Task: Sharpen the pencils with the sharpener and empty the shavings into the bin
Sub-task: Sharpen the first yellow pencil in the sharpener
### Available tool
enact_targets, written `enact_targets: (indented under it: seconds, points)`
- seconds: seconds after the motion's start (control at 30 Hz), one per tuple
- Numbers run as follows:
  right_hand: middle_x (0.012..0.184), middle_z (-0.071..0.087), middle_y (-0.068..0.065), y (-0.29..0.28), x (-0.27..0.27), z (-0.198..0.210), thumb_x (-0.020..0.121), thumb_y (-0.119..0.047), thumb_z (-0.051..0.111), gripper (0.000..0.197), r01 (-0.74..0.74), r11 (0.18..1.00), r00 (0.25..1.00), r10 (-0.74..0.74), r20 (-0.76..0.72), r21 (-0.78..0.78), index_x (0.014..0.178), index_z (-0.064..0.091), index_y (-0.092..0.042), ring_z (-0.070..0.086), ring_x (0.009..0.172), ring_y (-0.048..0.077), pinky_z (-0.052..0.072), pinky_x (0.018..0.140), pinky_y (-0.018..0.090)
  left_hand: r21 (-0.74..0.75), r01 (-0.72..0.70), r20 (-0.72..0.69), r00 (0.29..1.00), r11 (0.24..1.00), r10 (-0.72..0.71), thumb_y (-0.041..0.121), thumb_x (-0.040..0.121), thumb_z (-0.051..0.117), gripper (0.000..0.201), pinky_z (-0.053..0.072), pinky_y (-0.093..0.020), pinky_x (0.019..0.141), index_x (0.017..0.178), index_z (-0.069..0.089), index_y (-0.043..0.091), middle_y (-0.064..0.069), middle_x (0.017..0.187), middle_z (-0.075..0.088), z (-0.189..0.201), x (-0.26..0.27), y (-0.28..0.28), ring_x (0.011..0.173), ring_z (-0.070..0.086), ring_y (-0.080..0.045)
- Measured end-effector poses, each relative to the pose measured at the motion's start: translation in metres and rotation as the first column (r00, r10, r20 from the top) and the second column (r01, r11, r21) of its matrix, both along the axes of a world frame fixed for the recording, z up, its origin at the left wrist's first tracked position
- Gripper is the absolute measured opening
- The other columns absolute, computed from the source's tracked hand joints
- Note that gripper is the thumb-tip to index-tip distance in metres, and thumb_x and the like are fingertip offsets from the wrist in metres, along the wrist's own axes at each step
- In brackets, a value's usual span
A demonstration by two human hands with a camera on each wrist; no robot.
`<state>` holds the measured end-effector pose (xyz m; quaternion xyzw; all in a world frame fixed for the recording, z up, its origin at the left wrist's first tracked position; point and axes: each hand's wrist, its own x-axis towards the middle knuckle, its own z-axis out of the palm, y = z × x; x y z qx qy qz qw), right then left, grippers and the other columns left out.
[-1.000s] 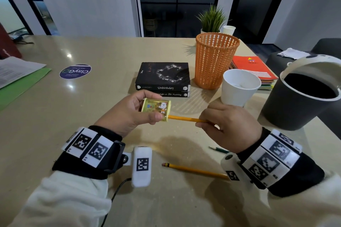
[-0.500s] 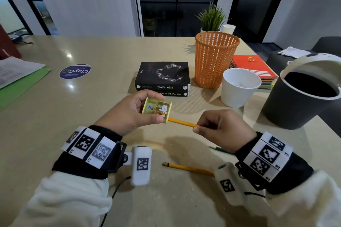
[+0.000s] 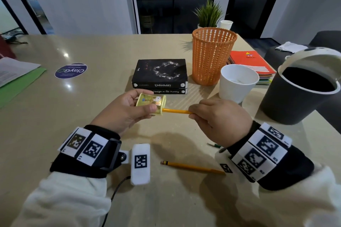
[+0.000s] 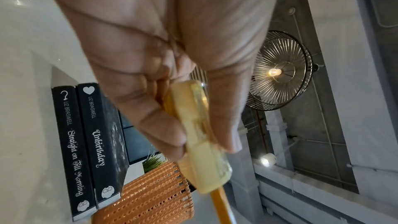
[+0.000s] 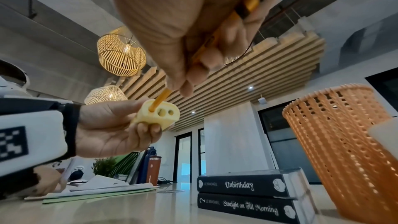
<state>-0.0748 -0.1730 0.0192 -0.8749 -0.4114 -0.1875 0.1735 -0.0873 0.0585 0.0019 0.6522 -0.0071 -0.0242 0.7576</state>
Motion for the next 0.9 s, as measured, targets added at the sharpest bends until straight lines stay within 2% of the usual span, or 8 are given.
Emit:
enact_targets:
  seconds: [0.1, 0.23, 0.37, 0.53, 0.63, 0.73, 0.83, 0.9]
  points:
    - [0.060, 0.062, 0.002, -0.002, 0.001, 0.001, 0.083, -0.030, 0.039, 0.035, -0.005, 1.000, 0.999, 0.005, -0.051, 0.009, 0.078, 0.068, -0.012, 0.057, 0.050, 0.029, 0.046, 0.041, 0.034, 0.038, 0.016, 0.024, 1.000, 0.999, -0.017, 0.000, 0.053, 0.081, 0.053, 0.053, -0.017, 0.059, 0.099, 0.060, 0.016, 0.000, 0.085, 0.069, -0.001, 0.000, 0.001, 0.071, 0.067, -0.007]
    - [0.058, 0.062, 0.000, -0.003, -0.001, 0.001, 0.084, -0.029, 0.047, 0.027, 0.012, 1.000, 0.988, -0.010, -0.151, 0.009, 0.076, 0.069, -0.015, 0.054, 0.050, 0.023, 0.043, 0.046, 0.028, 0.050, 0.037, 0.047, 0.998, 0.998, -0.040, 0.021, 0.043, 0.080, 0.059, 0.054, -0.019, 0.063, 0.100, 0.062, 0.019, -0.001, 0.085, 0.070, -0.002, 0.001, 0.001, 0.077, 0.067, -0.010]
    - [0.063, 0.061, -0.006, -0.004, -0.001, 0.002, 0.087, -0.022, 0.060, 0.014, 0.076, 0.996, 0.952, -0.059, -0.299, 0.047, 0.083, 0.072, -0.017, 0.050, 0.057, 0.012, 0.040, 0.052, 0.025, 0.085, 0.079, 0.074, 0.994, 0.993, -0.085, 0.028, 0.039, 0.089, 0.065, 0.054, -0.019, 0.070, 0.099, 0.065, 0.025, -0.001, 0.091, 0.071, 0.001, 0.003, 0.003, 0.086, 0.066, -0.014]
    - [0.060, 0.054, -0.012, -0.005, -0.003, 0.003, 0.086, -0.028, 0.061, 0.013, 0.138, 0.990, 0.924, -0.116, -0.365, 0.035, 0.096, 0.067, -0.022, 0.050, 0.057, 0.007, 0.043, 0.057, 0.027, 0.123, 0.081, 0.060, 0.994, 0.989, -0.089, 0.039, 0.037, 0.090, 0.075, 0.053, -0.021, 0.076, 0.105, 0.062, 0.025, 0.001, 0.095, 0.071, -0.001, 0.004, 0.000, 0.089, 0.065, -0.013]
    - [0.058, 0.047, -0.012, -0.008, -0.002, 0.005, 0.085, -0.032, 0.061, 0.016, 0.144, 0.990, 0.940, -0.134, -0.315, 0.008, 0.095, 0.058, -0.019, 0.047, 0.055, 0.010, 0.043, 0.054, 0.030, 0.112, 0.117, 0.036, 0.992, 0.987, -0.122, 0.025, 0.047, 0.081, 0.067, 0.053, -0.023, 0.080, 0.109, 0.058, 0.025, 0.003, 0.095, 0.071, -0.003, 0.001, -0.002, 0.090, 0.065, -0.012]
    - [0.063, 0.054, -0.007, -0.010, -0.003, 0.006, 0.082, -0.035, 0.063, 0.020, 0.171, 0.985, 0.967, -0.173, -0.186, -0.028, 0.081, 0.051, -0.019, 0.052, 0.058, 0.018, 0.046, 0.052, 0.034, 0.078, 0.134, 0.027, 0.990, 0.988, -0.137, 0.013, 0.054, 0.075, 0.060, 0.053, -0.025, 0.085, 0.109, 0.057, 0.026, 0.002, 0.096, 0.069, -0.003, -0.002, -0.004, 0.088, 0.065, -0.011]
    - [0.062, 0.059, -0.004, -0.011, -0.005, 0.005, 0.080, -0.030, 0.066, 0.019, 0.138, 0.990, 0.989, -0.138, -0.044, -0.004, 0.074, 0.054, -0.017, 0.055, 0.052, 0.022, 0.048, 0.043, 0.038, 0.037, 0.121, 0.038, 0.992, 0.992, -0.123, 0.018, 0.050, 0.078, 0.068, 0.054, -0.029, 0.086, 0.112, 0.055, 0.032, -0.003, 0.098, 0.069, -0.003, -0.003, -0.004, 0.089, 0.066, -0.015]
    - [0.062, 0.059, -0.005, -0.010, -0.006, 0.005, 0.082, -0.032, 0.057, 0.018, 0.111, 0.994, 0.994, -0.111, 0.009, 0.018, 0.072, 0.057, -0.017, 0.055, 0.051, 0.020, 0.046, 0.039, 0.036, 0.022, 0.107, 0.055, 0.993, 0.994, -0.108, 0.021, 0.045, 0.083, 0.071, 0.054, -0.030, 0.084, 0.109, 0.055, 0.033, -0.006, 0.096, 0.069, -0.003, -0.002, -0.004, 0.089, 0.066, -0.018]
